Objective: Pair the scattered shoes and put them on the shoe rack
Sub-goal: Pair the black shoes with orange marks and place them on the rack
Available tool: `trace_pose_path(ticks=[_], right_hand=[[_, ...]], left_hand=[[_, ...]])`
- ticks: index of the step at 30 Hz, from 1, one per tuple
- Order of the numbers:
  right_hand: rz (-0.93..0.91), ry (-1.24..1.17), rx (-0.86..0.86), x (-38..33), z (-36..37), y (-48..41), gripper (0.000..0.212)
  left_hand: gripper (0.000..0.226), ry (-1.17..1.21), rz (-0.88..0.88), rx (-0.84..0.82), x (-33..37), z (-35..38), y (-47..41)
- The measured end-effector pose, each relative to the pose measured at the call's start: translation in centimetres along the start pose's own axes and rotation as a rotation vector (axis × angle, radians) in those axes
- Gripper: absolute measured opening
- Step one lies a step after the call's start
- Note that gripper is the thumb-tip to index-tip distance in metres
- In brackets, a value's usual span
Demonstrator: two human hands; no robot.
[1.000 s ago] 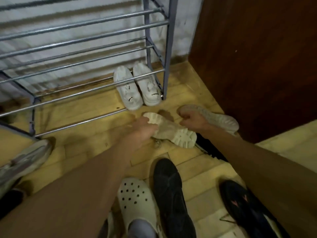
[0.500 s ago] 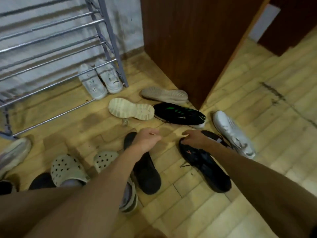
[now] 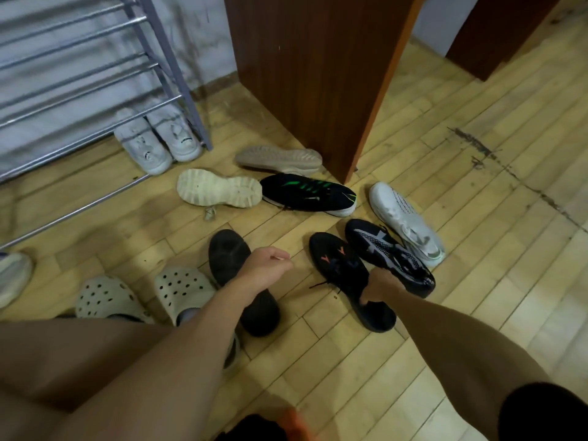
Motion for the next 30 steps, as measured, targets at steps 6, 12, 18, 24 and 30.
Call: trace_pose_path(ticks=[6,12,18,24,30], right_hand=[[-0.058,0.054,-0.062,-2.3,0.3,0.4,0.042],[-0.015,-0.317,-0.125,-2.4,0.8,1.0,0.038],[-0.161,-0.673,-0.11,-8.0,-2.8,2.1,0.06],[-0.416,-0.818,-0.135,-16.6,-9.0,6.0,0.052],[-0.702,-0.774,-0.115,-24.4,-16.7,13.0,0.034]], left_hand=[[0.034,0.065,0.005,-0.001,0.6,0.7,-0.8],[0.032,0.066,-0.016,0.018,-1.0,0.3,-0.9],[0.043,0.068,-0.061,-0.007,-2.4,0.6,-0.5],[0.053,0.313,-0.102,0.033,-1.2,-2.1,0.7],[0.04,0.384,-0.054,0.167,3.0,-10.8,3.9]])
Point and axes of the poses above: each hand's wrist, its own y-axis away from the middle knuckle, its own z-axis out of the palm, x = y × z, the point moved 10 cm from there along -y, towards the middle knuckle, and after that the axes turned 1 degree about y, right-handed, at the moved point
